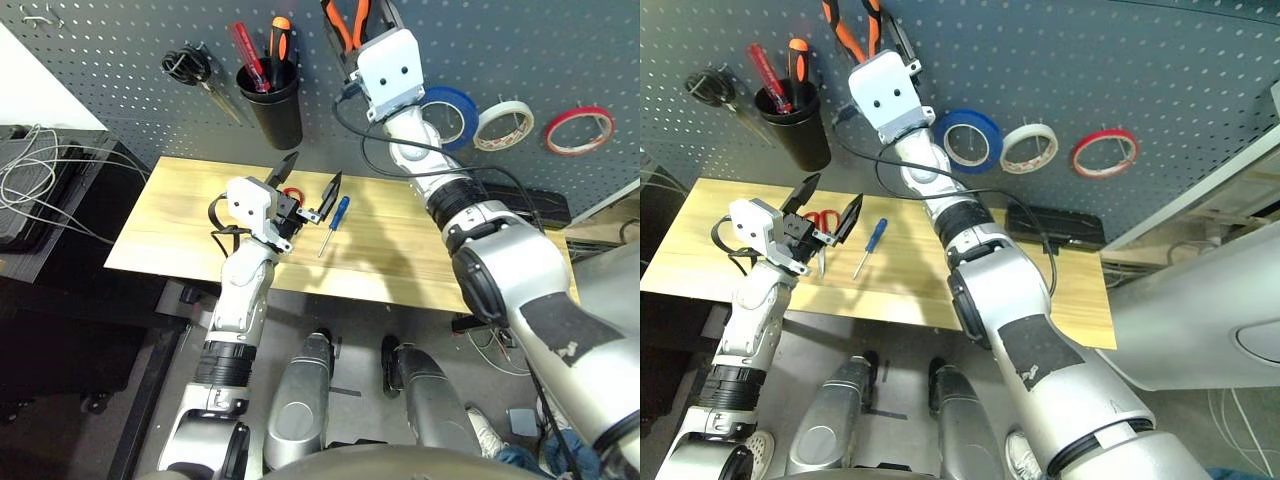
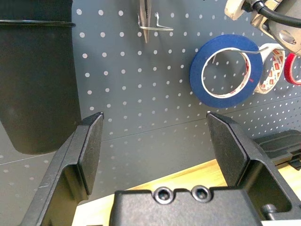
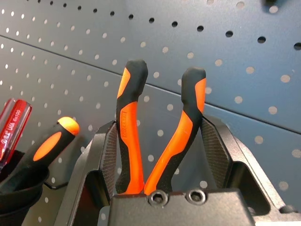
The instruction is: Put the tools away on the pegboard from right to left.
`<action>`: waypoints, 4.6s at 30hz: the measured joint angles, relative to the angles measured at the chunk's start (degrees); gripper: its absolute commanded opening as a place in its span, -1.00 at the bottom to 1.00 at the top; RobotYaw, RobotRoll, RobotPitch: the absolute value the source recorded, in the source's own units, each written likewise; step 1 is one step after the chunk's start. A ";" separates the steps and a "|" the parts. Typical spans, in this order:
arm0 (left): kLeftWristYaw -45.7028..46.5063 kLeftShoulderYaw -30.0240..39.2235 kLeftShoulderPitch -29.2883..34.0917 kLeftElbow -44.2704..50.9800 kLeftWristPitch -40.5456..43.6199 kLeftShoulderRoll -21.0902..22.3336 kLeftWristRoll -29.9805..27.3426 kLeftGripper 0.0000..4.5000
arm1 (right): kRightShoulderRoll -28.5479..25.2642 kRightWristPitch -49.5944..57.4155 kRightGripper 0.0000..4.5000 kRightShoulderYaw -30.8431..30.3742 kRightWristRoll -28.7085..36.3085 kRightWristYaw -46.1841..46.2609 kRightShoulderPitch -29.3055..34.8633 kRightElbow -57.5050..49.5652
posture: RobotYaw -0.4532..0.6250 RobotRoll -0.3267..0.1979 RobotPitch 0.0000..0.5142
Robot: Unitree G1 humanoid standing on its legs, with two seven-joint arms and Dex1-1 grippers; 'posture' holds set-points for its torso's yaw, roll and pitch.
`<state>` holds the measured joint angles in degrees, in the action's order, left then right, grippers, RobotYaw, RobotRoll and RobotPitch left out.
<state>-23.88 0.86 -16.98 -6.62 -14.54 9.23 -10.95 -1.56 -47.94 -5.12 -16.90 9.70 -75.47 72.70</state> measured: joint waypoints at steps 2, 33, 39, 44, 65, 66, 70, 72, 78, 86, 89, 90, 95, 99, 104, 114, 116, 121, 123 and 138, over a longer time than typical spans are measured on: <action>0.01 0.00 0.00 0.00 0.00 -0.01 0.05 1.00 | -0.14 0.30 0.36 -0.09 -0.12 0.02 0.12 0.03 | 0.27 0.25 0.01; -1.25 -0.22 -1.59 -1.38 -0.03 -0.09 0.04 1.00 | -1.15 2.43 0.98 2.72 4.69 -3.23 5.50 -2.84 | 0.20 0.25 -0.06; -1.65 -0.24 -1.61 -1.58 -0.10 -0.12 0.04 1.00 | -0.86 1.71 0.98 3.95 7.98 -7.79 11.95 -10.80 | 0.19 0.25 -0.07; -2.14 -0.26 -1.59 -2.35 -0.15 -0.05 0.04 1.00 | -1.18 3.01 0.98 3.95 10.23 -11.08 20.40 -22.29 | 0.17 0.25 -0.08; -2.14 -1.29 -1.13 -6.59 -0.86 1.81 3.25 1.00 | -1.93 32.84 0.98 2.23 16.73 -22.68 40.83 -49.67 | 0.17 0.25 -0.07; -2.11 -1.31 -1.10 -6.59 -0.85 1.86 3.32 1.00 | -1.94 33.08 0.98 2.35 16.76 -22.67 40.63 -49.21 | 0.17 0.25 -0.07; -1.06 -1.86 -0.46 -6.59 -0.17 3.05 5.06 1.00 | -1.93 36.64 0.98 3.82 18.85 -24.01 39.60 -44.58 | 0.17 0.25 -0.05; -0.79 -2.00 -0.40 -6.59 0.19 3.49 6.00 1.00 | -2.08 37.70 0.98 4.31 19.44 -24.69 39.59 -43.37 | 0.17 0.25 -0.04; -1.00 -4.91 -0.53 -7.30 3.52 5.51 10.02 1.00 | -4.42 40.39 0.98 5.10 21.55 -29.13 39.97 -42.03 | 0.15 0.25 0.01; -0.98 -8.05 -4.22 -12.31 10.72 5.57 13.89 1.00 | -8.52 40.79 0.98 4.12 21.22 -35.09 44.57 -42.25 | 0.12 0.25 0.10; -0.98 -8.99 -7.23 -15.49 13.43 5.29 15.20 1.00 | -9.84 40.50 0.98 3.27 20.77 -37.63 45.64 -42.48 | 0.11 0.25 0.17; -0.80 -8.98 -8.17 -16.48 14.15 5.18 15.35 1.00 | -10.18 40.38 0.98 2.84 20.58 -38.21 45.99 -42.49 | 0.11 0.25 0.19; 0.75 -8.89 -11.56 -21.81 15.89 3.54 15.52 1.00 | -10.67 40.60 0.98 2.02 19.64 -38.72 47.49 -42.49 | 0.09 0.25 0.29; 1.63 -8.78 -13.04 -25.05 17.86 2.32 15.49 1.00 | -10.54 42.60 0.98 1.76 18.71 -37.57 47.65 -42.48 | 0.08 0.25 0.34; 2.38 -8.75 -14.35 -27.28 18.69 0.89 15.51 1.00 | -9.20 44.47 0.98 1.43 18.28 -36.07 47.65 -42.35 | 0.06 0.25 0.42; 4.18 -8.74 -17.88 -34.63 18.04 -0.64 15.63 1.00 | -8.52 47.02 0.98 -0.49 17.88 -36.93 48.48 -43.31 | 0.00 0.25 0.59; 4.50 -8.71 -18.51 -36.50 17.64 -0.65 15.66 1.00 | -8.81 47.64 0.98 -0.72 17.85 -37.32 49.28 -43.61 | -0.04 0.25 0.66; 6.17 -8.20 -22.27 -42.84 15.46 -0.59 15.70 1.00 | -9.65 49.77 0.98 -1.21 17.80 -38.10 51.28 -47.44 | -0.10 0.25 0.73; 6.75 -7.80 -23.48 -45.29 14.49 -0.39 15.69 1.00 | -9.80 50.78 0.98 -1.51 17.80 -38.20 52.08 -49.08 | -0.12 0.25 0.75; 9.34 -4.05 -28.79 -54.74 11.60 -1.41 14.85 -0.03 | -10.05 56.27 1.00 -2.83 17.84 -38.39 56.78 -58.69 | -0.16 0.25 0.71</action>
<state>-14.54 -3.19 -45.76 -61.35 -2.94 7.83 3.90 -11.61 8.33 -7.94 0.94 -28.69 -18.68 14.01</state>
